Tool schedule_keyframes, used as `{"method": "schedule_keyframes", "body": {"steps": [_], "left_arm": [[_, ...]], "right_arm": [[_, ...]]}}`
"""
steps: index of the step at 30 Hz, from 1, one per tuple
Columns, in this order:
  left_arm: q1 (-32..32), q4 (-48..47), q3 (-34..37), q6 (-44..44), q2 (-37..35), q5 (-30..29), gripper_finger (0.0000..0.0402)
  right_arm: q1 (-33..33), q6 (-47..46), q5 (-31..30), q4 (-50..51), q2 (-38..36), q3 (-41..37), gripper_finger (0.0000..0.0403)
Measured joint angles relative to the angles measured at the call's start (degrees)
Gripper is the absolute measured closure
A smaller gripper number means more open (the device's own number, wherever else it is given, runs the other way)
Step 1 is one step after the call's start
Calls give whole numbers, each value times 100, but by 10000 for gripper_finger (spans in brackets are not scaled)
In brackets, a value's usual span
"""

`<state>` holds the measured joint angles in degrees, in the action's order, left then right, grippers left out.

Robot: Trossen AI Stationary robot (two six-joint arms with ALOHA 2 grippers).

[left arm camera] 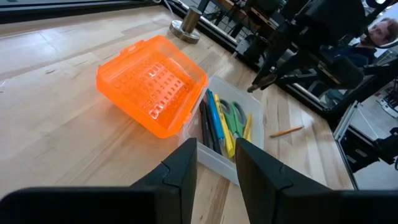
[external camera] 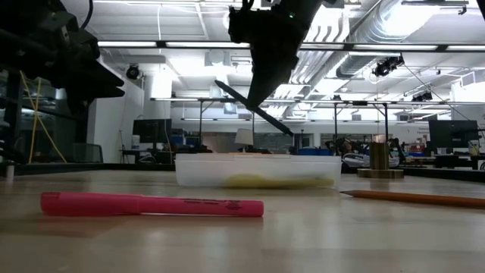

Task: Pick & place school supplies into a supply box
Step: Put the black pen into the orange supply box

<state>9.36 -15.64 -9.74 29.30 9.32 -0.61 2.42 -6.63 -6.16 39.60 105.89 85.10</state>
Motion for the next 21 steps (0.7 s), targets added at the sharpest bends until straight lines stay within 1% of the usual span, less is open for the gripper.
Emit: {"method": "schedule_keyframes", "body": {"steps": [7, 21], "left_arm": [[1, 0, 0, -4, 0, -1, 261], [1, 7, -2, -7, 2, -8, 261]], "right_arm": [[0, 72, 14, -6, 52, 0, 394], [-15, 72, 82, -66, 583, -9, 394]]}}
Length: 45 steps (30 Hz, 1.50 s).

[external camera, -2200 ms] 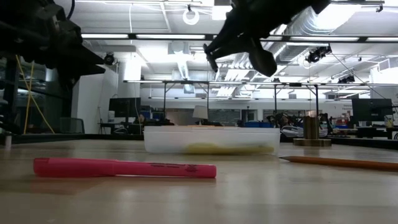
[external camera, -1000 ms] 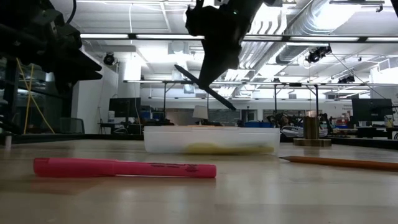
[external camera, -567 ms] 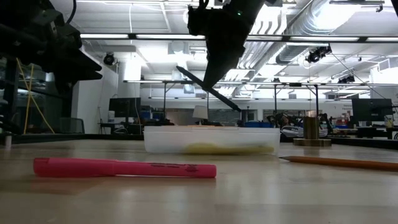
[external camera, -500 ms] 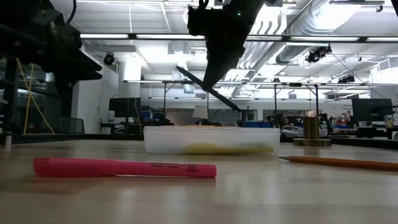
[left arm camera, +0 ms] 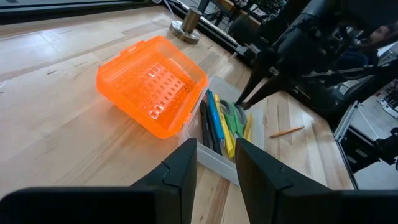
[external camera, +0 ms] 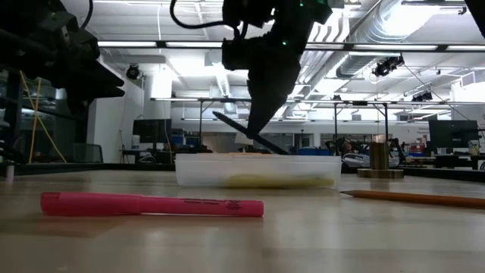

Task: Pick & place school supplies into a supply box
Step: Put the black pen into the orange supply box, then put the orange pencil into the orange supply box

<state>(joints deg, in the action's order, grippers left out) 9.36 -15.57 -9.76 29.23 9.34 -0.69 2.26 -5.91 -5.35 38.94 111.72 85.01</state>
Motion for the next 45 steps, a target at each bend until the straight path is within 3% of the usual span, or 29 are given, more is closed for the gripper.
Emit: {"method": "schedule_keyframes", "body": {"steps": [16, 28, 35, 45], "left_arm": [[-1, 21, 0, 1, 0, 0, 261], [0, 24, 0, 2, 0, 4, 261], [0, 22, 0, 2, 0, 4, 261], [0, -2, -2, 4, -2, 18, 261]], "right_arm": [[-2, -153, 474, 72, 389, 0, 392], [-3, -155, 582, 42, 389, 0, 346], [-73, -156, 585, 43, 388, 0, 339], [-154, -160, 603, 110, -129, 11, 340]]}}
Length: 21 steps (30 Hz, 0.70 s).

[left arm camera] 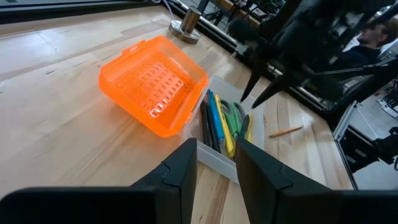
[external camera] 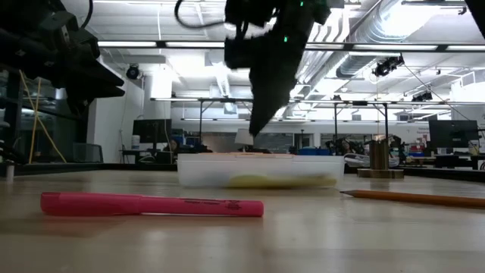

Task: Pick & place school supplies into a supply box
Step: Put the orange pencil into the orange supply box

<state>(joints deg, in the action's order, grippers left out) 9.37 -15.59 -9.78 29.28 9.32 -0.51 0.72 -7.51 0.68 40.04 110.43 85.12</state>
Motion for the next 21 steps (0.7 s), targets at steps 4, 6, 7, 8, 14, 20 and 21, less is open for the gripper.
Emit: {"method": "schedule_keyframes", "body": {"steps": [4, 6, 7, 8, 14, 20, 21], "left_arm": [[-1, 0, 0, 0, 0, 15, 261], [-2, -4, 0, -1, 0, 51, 261], [0, -9, 0, 0, 0, 90, 261], [-2, -33, 0, -1, 0, 119, 261], [-2, -158, 0, -2, 2, 122, 261], [-1, -174, 0, -2, 2, 125, 261], [0, -176, 0, -2, 2, 141, 261]], "right_arm": [[14, -36, -25, -37, -357, 2, 340], [45, -134, -30, -40, -524, 2, 340], [62, -145, -24, -39, -613, 2, 340], [87, -146, -31, -66, -690, 2, 341], [325, -146, -141, -226, -1115, 4, 341], [590, -146, -173, -515, -1391, 4, 341], [637, -148, -209, -565, -1437, 4, 341]]}}
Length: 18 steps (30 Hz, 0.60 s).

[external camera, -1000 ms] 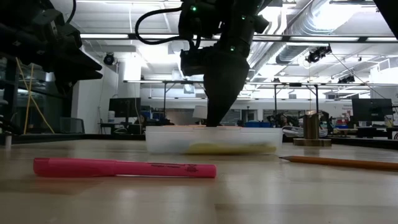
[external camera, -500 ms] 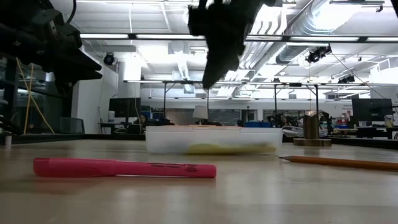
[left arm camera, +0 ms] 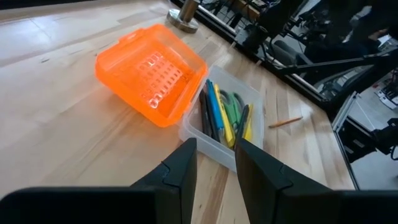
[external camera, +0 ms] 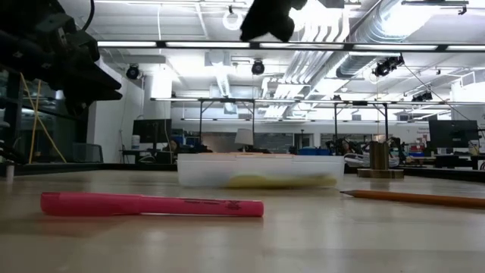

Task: Pick & place school supplies into a supply box
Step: Put the orange pencil into the orange supply box

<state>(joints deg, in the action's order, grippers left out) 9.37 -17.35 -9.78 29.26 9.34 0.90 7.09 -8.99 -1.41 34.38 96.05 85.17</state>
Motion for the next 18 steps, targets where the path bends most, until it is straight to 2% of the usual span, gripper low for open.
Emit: {"method": "schedule_keyframes", "body": {"steps": [12, 18], "left_arm": [[0, 3, 0, 2, 0, 128, 261], [-2, 6, 0, 14, 0, 128, 261]], "right_arm": [[499, -128, -1115, -94, -573, 0, 341], [573, -192, -1259, 274, -804, 0, 341]]}}
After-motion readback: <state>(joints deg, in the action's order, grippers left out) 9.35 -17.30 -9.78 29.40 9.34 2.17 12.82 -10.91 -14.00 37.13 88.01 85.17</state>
